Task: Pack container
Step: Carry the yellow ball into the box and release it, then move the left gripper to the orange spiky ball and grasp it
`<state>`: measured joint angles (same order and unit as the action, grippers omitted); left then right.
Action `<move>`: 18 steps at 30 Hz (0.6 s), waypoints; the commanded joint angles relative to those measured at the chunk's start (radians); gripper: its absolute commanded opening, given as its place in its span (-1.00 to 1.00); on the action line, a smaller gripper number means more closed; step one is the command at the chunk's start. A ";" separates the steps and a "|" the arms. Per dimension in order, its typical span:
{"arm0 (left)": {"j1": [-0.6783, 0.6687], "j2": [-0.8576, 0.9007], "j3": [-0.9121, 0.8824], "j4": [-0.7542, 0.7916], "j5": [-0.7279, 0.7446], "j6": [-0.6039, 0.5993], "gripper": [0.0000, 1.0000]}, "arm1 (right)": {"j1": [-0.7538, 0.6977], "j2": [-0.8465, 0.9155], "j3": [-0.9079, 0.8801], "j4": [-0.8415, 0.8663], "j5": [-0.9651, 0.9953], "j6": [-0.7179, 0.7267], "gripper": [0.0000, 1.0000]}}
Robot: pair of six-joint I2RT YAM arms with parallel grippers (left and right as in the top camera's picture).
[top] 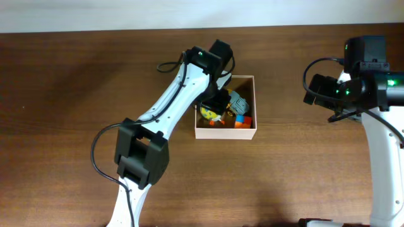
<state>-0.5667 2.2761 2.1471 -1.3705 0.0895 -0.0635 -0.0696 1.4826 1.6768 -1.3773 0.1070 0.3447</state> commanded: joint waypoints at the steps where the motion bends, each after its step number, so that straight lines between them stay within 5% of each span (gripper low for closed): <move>1: 0.000 -0.006 0.085 -0.056 0.003 0.000 0.71 | -0.004 0.001 -0.003 0.000 -0.002 0.012 0.98; 6: 0.031 -0.006 0.199 -0.189 -0.003 0.011 0.61 | -0.004 0.001 -0.003 0.001 -0.002 0.012 0.98; 13: 0.142 -0.006 0.256 -0.263 -0.056 0.010 -0.12 | -0.004 0.001 -0.003 0.001 -0.002 0.012 0.98; 18: 0.274 -0.004 0.230 -0.284 -0.153 -0.012 0.01 | -0.004 0.001 -0.003 0.000 -0.002 0.012 0.97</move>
<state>-0.3782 2.2765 2.3837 -1.6466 0.0147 -0.0582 -0.0696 1.4826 1.6768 -1.3773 0.1070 0.3443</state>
